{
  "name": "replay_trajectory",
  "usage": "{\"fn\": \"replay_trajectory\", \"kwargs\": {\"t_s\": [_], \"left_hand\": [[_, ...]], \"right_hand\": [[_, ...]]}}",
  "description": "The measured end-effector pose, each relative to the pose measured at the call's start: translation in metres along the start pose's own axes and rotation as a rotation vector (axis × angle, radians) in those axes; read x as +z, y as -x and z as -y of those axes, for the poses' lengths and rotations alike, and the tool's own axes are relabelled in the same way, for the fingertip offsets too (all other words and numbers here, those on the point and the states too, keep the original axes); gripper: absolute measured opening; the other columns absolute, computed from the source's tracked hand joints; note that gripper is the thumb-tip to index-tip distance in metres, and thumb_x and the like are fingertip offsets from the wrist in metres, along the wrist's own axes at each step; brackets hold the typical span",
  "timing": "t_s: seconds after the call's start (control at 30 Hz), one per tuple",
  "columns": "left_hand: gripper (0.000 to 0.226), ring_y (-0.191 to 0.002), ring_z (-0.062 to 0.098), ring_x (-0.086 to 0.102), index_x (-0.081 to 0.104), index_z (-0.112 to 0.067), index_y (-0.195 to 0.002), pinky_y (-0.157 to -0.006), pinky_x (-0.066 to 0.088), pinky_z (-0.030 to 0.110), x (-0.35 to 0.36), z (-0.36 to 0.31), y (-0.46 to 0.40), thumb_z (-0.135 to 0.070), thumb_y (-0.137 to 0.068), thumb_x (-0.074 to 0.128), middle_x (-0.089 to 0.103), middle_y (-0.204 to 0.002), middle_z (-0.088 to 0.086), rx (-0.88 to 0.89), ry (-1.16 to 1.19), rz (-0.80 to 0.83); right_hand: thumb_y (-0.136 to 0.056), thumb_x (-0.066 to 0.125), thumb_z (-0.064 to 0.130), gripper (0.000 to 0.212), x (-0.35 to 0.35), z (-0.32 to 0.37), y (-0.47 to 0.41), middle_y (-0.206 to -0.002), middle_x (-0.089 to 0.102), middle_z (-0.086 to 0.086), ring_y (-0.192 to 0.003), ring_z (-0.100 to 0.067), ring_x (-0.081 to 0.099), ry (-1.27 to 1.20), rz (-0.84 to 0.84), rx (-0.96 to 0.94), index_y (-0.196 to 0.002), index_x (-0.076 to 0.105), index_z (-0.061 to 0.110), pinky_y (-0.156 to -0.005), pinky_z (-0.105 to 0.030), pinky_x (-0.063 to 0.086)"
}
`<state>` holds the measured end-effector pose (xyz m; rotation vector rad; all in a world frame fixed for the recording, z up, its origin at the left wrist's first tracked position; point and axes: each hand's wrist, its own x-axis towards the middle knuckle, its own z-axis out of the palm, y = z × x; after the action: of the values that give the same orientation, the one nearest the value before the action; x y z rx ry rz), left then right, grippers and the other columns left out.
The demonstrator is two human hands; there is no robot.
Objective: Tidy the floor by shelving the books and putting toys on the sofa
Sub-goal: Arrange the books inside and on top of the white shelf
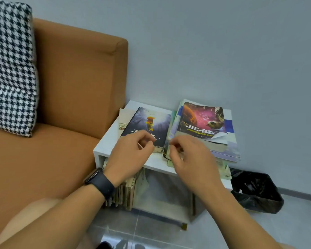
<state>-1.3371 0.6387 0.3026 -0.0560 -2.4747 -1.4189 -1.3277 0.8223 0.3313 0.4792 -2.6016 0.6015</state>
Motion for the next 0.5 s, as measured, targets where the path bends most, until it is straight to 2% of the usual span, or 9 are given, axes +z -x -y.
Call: {"fn": "replay_trajectory", "kwargs": {"t_s": [0.07, 0.13, 0.17, 0.27, 0.33, 0.43, 0.5], "left_hand": [[0.022, -0.084, 0.005, 0.060, 0.066, -0.036, -0.102, -0.079, 0.054, 0.035, -0.006, 0.015, -0.018, -0.039, -0.083, 0.056, 0.066, -0.092, -0.016, -0.034, -0.128, -0.036], [0.042, -0.108, 0.020, 0.057, 0.060, -0.035, -0.122, -0.089, 0.051, 0.040, -0.012, 0.032, -0.038, -0.045, -0.082, 0.052, 0.062, -0.116, -0.007, -0.105, -0.327, 0.003], [0.046, -0.113, 0.027, 0.052, 0.056, -0.032, -0.129, -0.090, 0.048, 0.040, -0.013, 0.041, -0.048, -0.045, -0.085, 0.053, 0.059, -0.122, -0.001, -0.161, -0.421, 0.041], [0.050, -0.109, 0.038, 0.054, 0.055, -0.026, -0.125, -0.087, 0.047, 0.042, -0.012, 0.058, -0.068, -0.057, -0.085, 0.051, 0.061, -0.120, 0.008, -0.276, -0.524, 0.109], [0.055, -0.108, 0.040, 0.056, 0.056, -0.022, -0.119, -0.083, 0.046, 0.040, -0.003, 0.061, -0.076, -0.064, -0.085, 0.052, 0.060, -0.118, 0.011, -0.314, -0.602, 0.090], [0.071, -0.110, 0.035, 0.058, 0.058, -0.019, -0.118, -0.083, 0.046, 0.039, 0.010, 0.056, -0.083, -0.078, -0.080, 0.054, 0.061, -0.119, 0.011, -0.323, -0.765, 0.020], [0.078, -0.111, 0.033, 0.060, 0.057, -0.017, -0.117, -0.083, 0.047, 0.038, 0.012, 0.056, -0.088, -0.083, -0.075, 0.057, 0.063, -0.118, 0.009, -0.361, -0.726, 0.046]], "right_hand": [[-0.091, 0.062, 0.025, 0.010, -0.011, -0.008, -0.015, -0.098, 0.067, 0.009, -0.091, -0.017, 0.057, 0.039, -0.108, 0.005, -0.098, 0.068, 0.027, -0.076, -0.037, 0.048], [-0.089, 0.063, 0.026, 0.016, -0.018, -0.022, -0.030, -0.104, 0.066, 0.006, -0.095, -0.021, 0.056, 0.109, -0.155, 0.057, -0.104, 0.068, 0.026, -0.080, -0.040, 0.048], [-0.089, 0.064, 0.029, 0.023, -0.019, -0.030, -0.035, -0.109, 0.065, 0.003, -0.099, -0.024, 0.056, 0.140, -0.145, 0.101, -0.111, 0.067, 0.026, -0.083, -0.041, 0.049], [-0.088, 0.061, 0.053, 0.058, -0.010, -0.050, -0.040, -0.136, 0.055, 0.001, -0.123, -0.024, 0.045, 0.232, 0.081, 0.274, -0.140, 0.052, 0.028, -0.105, -0.042, 0.041], [-0.087, 0.051, 0.070, 0.075, 0.000, -0.058, -0.041, -0.150, 0.045, 0.002, -0.137, -0.023, 0.037, 0.302, 0.184, 0.306, -0.150, 0.038, 0.031, -0.115, -0.042, 0.032], [-0.086, 0.046, 0.077, 0.082, 0.005, -0.064, -0.049, -0.152, 0.043, 0.005, -0.141, -0.023, 0.036, 0.346, 0.186, 0.273, -0.154, 0.028, 0.034, -0.117, -0.042, 0.031], [-0.087, 0.043, 0.076, 0.080, 0.005, -0.065, -0.051, -0.145, 0.049, 0.005, -0.135, -0.023, 0.042, 0.390, 0.180, 0.236, -0.153, 0.034, 0.030, -0.110, -0.039, 0.036]]}}
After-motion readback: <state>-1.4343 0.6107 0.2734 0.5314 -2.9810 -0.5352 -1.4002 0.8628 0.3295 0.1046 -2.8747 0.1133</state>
